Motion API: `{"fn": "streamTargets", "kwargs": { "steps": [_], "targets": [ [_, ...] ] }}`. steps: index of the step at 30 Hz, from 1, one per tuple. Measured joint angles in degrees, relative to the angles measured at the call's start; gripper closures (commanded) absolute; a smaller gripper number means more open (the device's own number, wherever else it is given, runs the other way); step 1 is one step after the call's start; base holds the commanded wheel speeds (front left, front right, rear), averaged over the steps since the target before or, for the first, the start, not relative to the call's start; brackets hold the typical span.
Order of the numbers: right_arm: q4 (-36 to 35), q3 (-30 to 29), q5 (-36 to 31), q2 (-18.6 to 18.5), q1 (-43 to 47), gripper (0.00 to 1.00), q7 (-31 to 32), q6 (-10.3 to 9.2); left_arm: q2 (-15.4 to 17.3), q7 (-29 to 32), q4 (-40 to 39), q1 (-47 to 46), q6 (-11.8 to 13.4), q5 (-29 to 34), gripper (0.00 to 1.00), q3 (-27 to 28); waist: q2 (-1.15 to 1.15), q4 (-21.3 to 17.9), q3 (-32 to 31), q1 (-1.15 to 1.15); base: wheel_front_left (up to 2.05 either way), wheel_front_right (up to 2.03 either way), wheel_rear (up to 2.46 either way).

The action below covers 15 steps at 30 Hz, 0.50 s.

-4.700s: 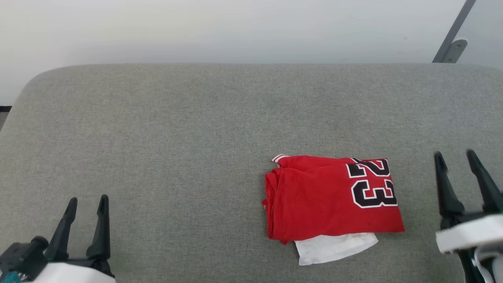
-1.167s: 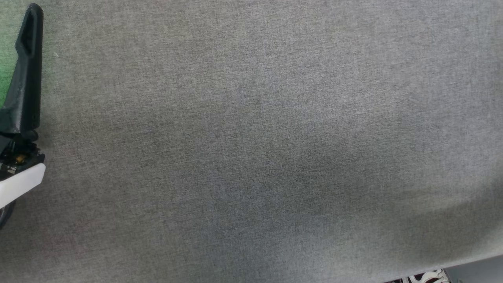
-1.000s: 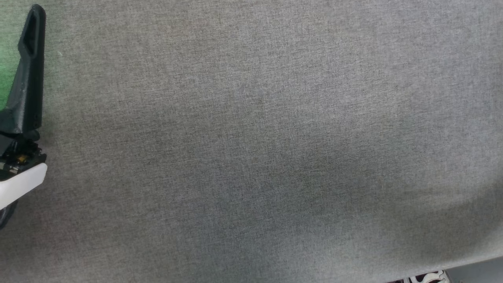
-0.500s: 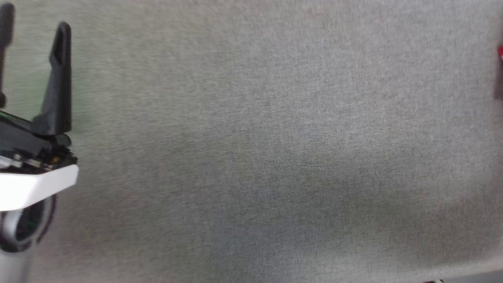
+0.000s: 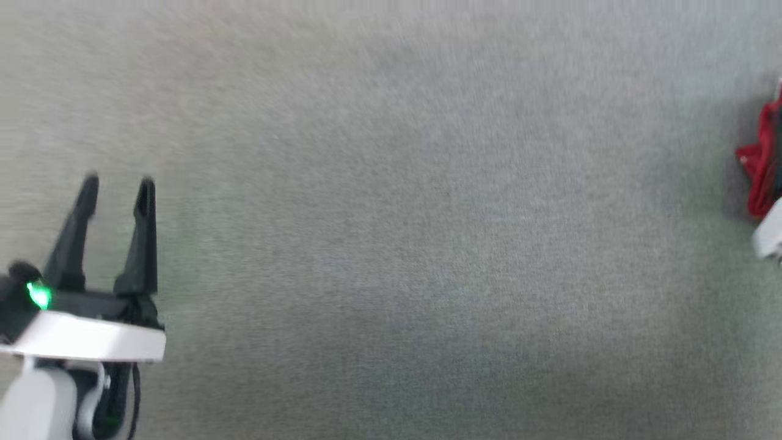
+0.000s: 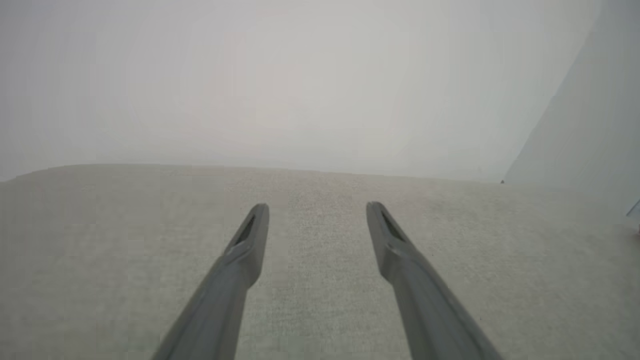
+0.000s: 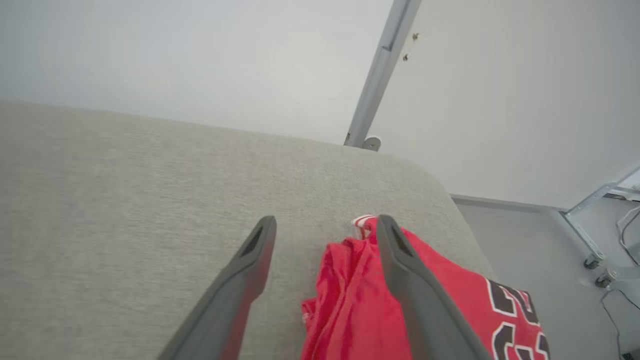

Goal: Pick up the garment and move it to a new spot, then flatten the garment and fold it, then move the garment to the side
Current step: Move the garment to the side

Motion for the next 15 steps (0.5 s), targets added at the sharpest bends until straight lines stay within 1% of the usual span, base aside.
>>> {"fn": "streamTargets", "kwargs": {
  "steps": [5,6,9,15],
  "targets": [
    [3.8,2.0,2.4,3.5,4.3,0.0,-7.6,-0.01,-3.0,0.0,5.0,4.9,0.0,0.5,0.0,1.8,0.0,1.7,-5.6,0.0,0.0,0.0,0.0],
    [5.5,2.9,3.2,4.7,6.2,0.0,-10.2,-0.01,-4.0,0.0,6.4,6.6,0.0,0.7,0.0,2.4,0.0,2.3,-7.8,0.0,0.0,0.0,0.0],
    [7.4,4.9,4.9,6.2,8.8,0.0,-13.1,-0.01,-5.0,0.0,7.7,8.6,0.0,1.3,0.0,3.5,0.0,3.1,-10.8,0.0,0.0,0.0,0.0],
    [8.7,8.7,8.2,7.5,12.7,0.0,-17.6,-0.01,-7.2,0.0,8.7,11.9,0.0,2.4,0.0,6.0,0.0,4.6,-15.8,0.0,0.0,0.0,0.0]
  ]
}}
